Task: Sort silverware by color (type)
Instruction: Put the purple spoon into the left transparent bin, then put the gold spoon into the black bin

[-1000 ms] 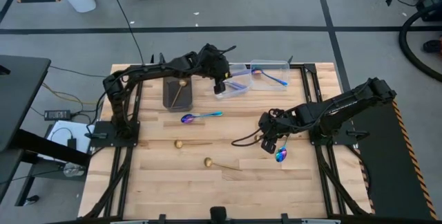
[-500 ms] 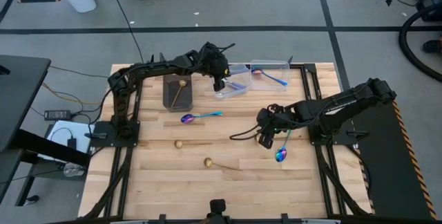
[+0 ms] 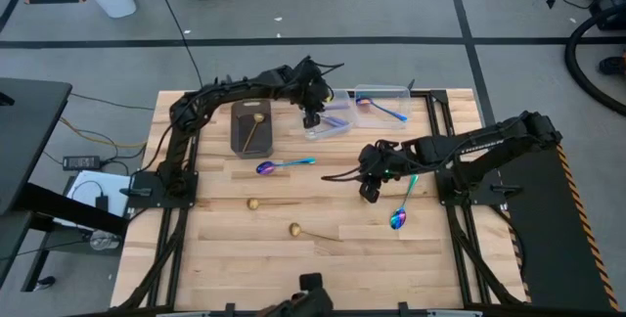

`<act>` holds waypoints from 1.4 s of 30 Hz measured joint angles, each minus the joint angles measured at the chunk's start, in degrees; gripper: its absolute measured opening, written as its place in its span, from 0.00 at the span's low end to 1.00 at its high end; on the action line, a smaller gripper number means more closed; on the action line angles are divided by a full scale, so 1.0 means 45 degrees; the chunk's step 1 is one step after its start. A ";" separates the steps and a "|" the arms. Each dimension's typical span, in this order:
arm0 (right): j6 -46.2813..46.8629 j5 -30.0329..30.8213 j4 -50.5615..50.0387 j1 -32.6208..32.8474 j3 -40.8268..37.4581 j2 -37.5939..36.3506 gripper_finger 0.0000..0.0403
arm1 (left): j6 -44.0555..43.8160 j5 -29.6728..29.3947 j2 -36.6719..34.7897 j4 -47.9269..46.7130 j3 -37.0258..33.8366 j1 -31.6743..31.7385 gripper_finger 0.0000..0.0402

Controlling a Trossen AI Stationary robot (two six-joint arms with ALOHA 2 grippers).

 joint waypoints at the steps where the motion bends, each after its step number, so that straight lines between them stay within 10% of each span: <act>1: 0.0074 -0.0120 0.0031 -0.0046 0.0000 0.0000 0.33 | -0.0045 -0.0012 0.0109 -0.0121 0.0108 0.0109 0.12; 42: 0.0878 -0.0688 0.0126 -0.0140 0.0000 0.0000 0.33 | 0.3818 -0.0933 0.0876 -0.0301 0.0347 -0.0406 0.23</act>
